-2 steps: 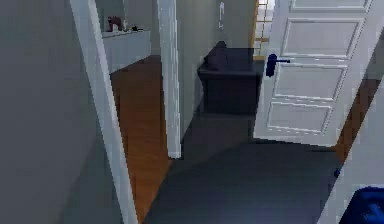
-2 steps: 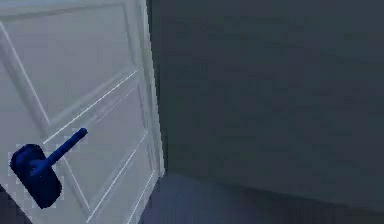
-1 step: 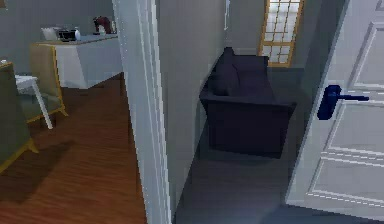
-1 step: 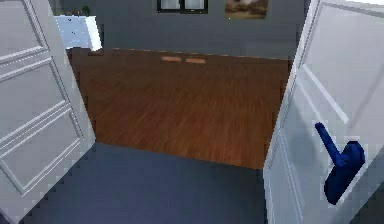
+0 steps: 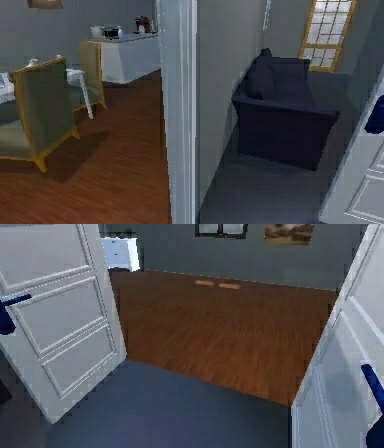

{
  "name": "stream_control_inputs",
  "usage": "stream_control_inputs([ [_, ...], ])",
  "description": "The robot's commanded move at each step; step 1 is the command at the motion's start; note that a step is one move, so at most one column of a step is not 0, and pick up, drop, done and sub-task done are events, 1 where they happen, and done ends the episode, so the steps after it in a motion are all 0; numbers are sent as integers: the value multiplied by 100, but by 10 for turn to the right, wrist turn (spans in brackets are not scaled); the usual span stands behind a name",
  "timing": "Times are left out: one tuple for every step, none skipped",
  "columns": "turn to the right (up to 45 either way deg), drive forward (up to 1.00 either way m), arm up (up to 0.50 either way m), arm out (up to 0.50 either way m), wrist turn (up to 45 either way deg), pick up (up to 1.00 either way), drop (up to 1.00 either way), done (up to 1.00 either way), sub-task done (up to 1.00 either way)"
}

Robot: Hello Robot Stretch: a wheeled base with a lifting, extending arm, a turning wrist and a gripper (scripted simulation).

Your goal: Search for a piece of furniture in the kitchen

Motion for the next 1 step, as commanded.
stream_control_inputs([
  [0, 10, 0, 0, 0, 0, 0, 0, 0],
])
